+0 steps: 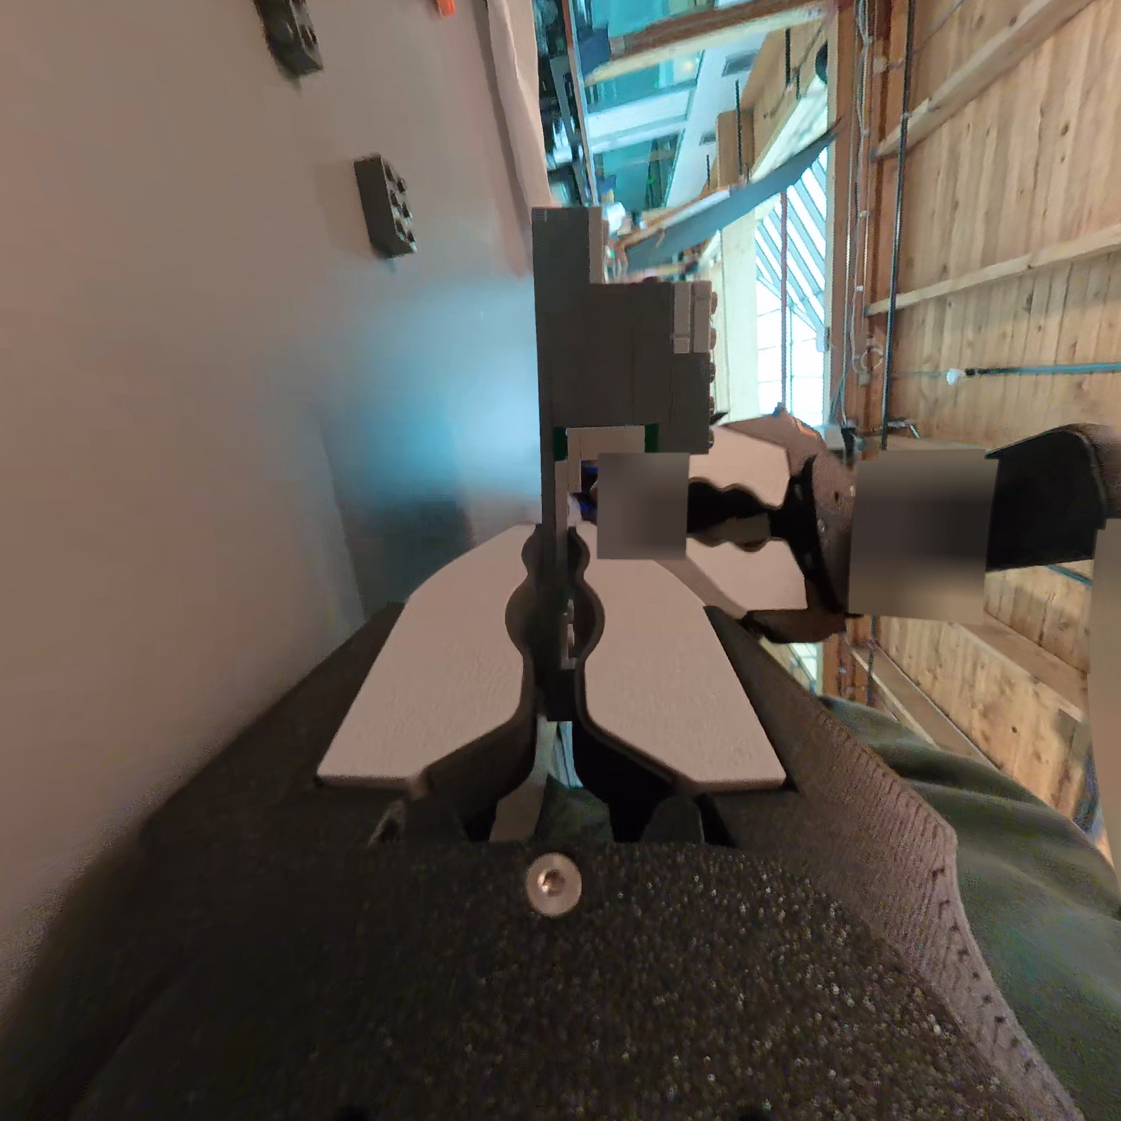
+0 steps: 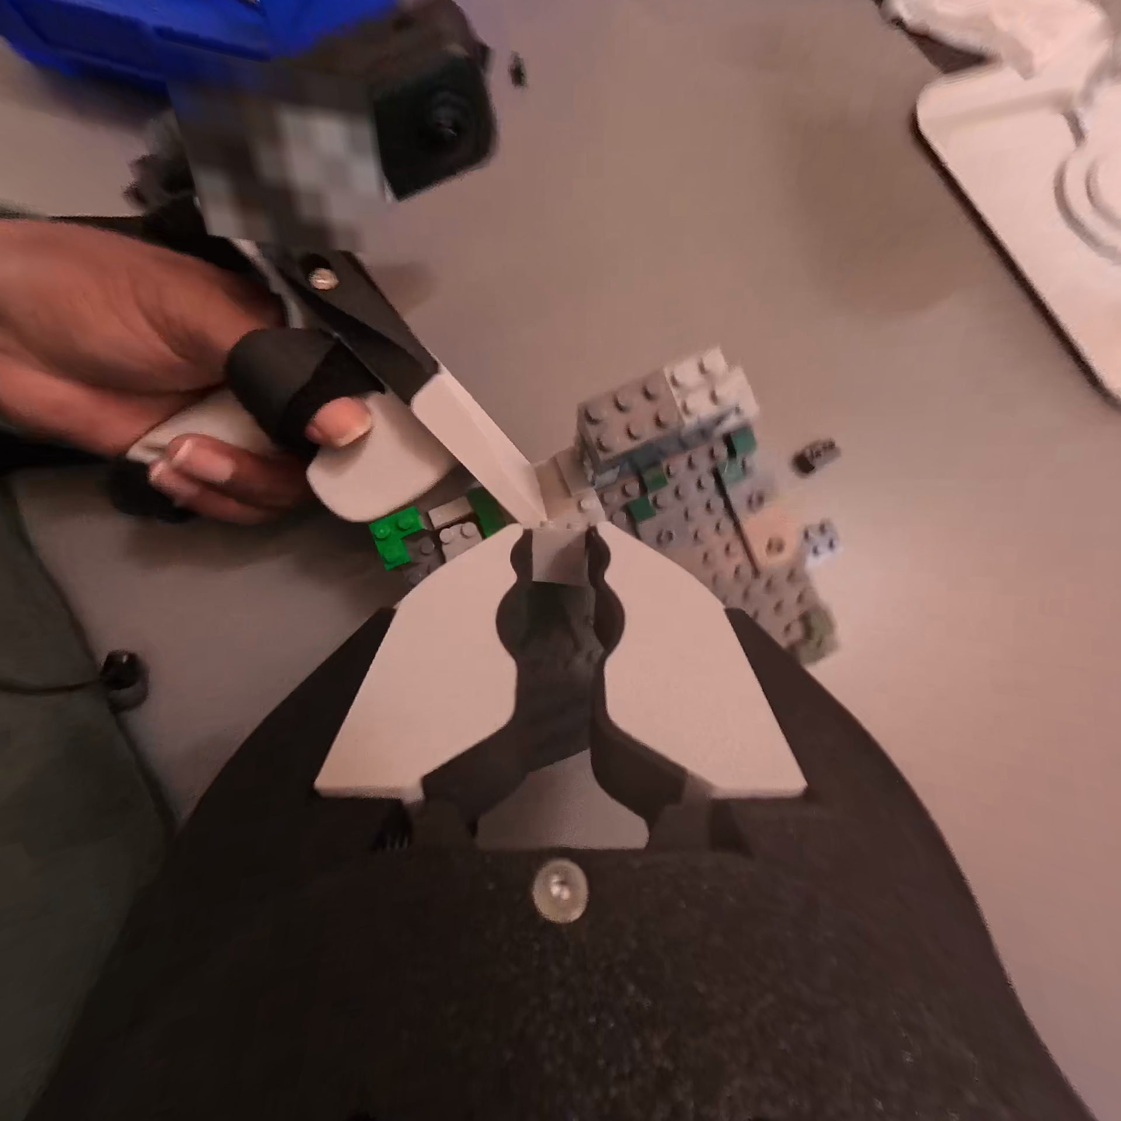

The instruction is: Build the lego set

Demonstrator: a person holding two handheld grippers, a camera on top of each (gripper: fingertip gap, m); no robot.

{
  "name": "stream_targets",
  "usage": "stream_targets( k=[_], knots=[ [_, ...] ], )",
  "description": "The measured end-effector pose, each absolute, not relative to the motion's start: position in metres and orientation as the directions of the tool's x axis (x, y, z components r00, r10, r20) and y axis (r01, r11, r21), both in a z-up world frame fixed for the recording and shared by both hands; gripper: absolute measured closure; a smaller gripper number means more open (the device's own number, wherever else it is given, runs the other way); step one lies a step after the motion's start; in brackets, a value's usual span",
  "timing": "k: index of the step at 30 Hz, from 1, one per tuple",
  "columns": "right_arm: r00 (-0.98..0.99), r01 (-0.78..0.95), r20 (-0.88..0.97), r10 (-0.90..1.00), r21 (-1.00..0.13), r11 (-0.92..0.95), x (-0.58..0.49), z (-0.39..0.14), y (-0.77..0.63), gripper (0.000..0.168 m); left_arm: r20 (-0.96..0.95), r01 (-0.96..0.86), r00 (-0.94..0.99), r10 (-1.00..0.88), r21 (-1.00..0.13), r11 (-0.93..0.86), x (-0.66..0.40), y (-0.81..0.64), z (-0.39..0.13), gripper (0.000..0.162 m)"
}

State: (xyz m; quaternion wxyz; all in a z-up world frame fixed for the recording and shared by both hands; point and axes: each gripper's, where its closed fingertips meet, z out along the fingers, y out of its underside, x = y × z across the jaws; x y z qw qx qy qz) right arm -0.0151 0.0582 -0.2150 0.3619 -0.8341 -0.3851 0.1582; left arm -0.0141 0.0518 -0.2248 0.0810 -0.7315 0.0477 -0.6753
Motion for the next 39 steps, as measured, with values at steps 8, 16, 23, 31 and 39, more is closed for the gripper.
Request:
stream_targets(
  k=[8,16,23,31,39],
  knots=[
    [0.028,0.494,0.125,0.992,-0.864,0.095,-0.026,-0.147,0.018,0.151,0.994,-0.376,-0.079,-0.081,-0.105,-0.921,-0.018,-0.009,-0.21,0.155],
    [-0.353,0.402,-0.049,0.934,-0.91,0.104,-0.035,-0.136,-0.014,0.151,0.986,-0.62,-0.164,-0.038,-0.133,-0.774,-0.031,-0.043,-0.193,0.156],
    [-0.44,0.314,-0.043,0.897,-0.943,0.108,-0.044,-0.141,-0.025,0.151,0.98,-0.695,-0.2,-0.011,-0.15,-0.703,-0.038,-0.048,-0.189,0.156],
    [-0.462,0.275,-0.058,0.885,-0.958,0.081,-0.042,-0.142,-0.032,0.151,0.981,-0.731,-0.192,-0.025,-0.16,-0.663,-0.041,-0.053,-0.19,0.155],
    [-0.446,0.303,-0.081,0.891,-0.951,0.065,-0.035,-0.146,-0.031,0.151,0.983,-0.73,-0.181,-0.02,-0.148,-0.668,-0.041,-0.053,-0.192,0.156]
  ],
)
